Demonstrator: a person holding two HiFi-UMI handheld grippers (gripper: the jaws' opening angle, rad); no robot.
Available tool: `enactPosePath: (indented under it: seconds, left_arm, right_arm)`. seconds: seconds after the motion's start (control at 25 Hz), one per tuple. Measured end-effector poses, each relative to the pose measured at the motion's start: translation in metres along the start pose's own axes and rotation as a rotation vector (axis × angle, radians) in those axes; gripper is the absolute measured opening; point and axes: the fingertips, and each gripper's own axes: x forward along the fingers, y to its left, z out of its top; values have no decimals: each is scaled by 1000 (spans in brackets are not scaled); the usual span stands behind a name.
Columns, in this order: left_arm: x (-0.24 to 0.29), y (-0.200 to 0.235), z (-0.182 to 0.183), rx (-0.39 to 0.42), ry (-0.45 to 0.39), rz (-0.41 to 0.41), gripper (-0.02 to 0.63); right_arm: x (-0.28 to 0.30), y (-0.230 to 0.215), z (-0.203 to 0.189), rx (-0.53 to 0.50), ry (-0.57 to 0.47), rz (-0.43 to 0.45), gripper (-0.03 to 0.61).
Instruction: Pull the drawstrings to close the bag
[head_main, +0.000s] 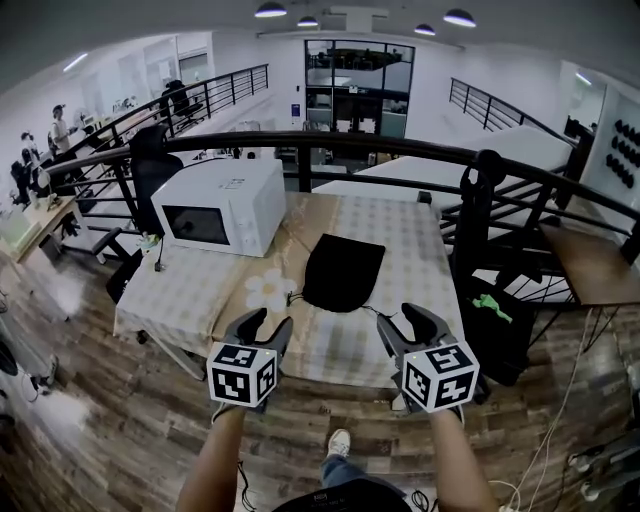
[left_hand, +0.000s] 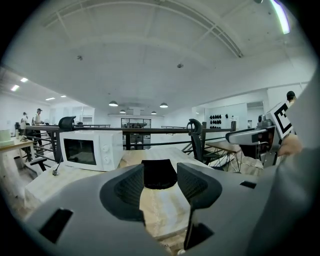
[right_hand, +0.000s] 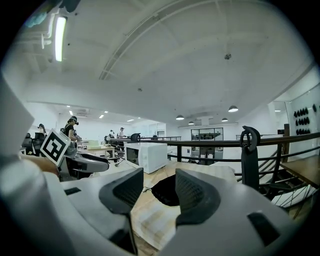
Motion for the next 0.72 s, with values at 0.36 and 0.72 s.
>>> enactPosePath:
  seconds: [0.36, 0.72]
  left_arm:
    - [70, 30, 19, -8, -4, -9, 206]
    - [156, 49, 62, 7, -7, -35, 206]
  right_arm:
    - [60, -46, 5, 16, 8, -30, 193]
    - [126, -105, 27, 41, -4, -64, 193]
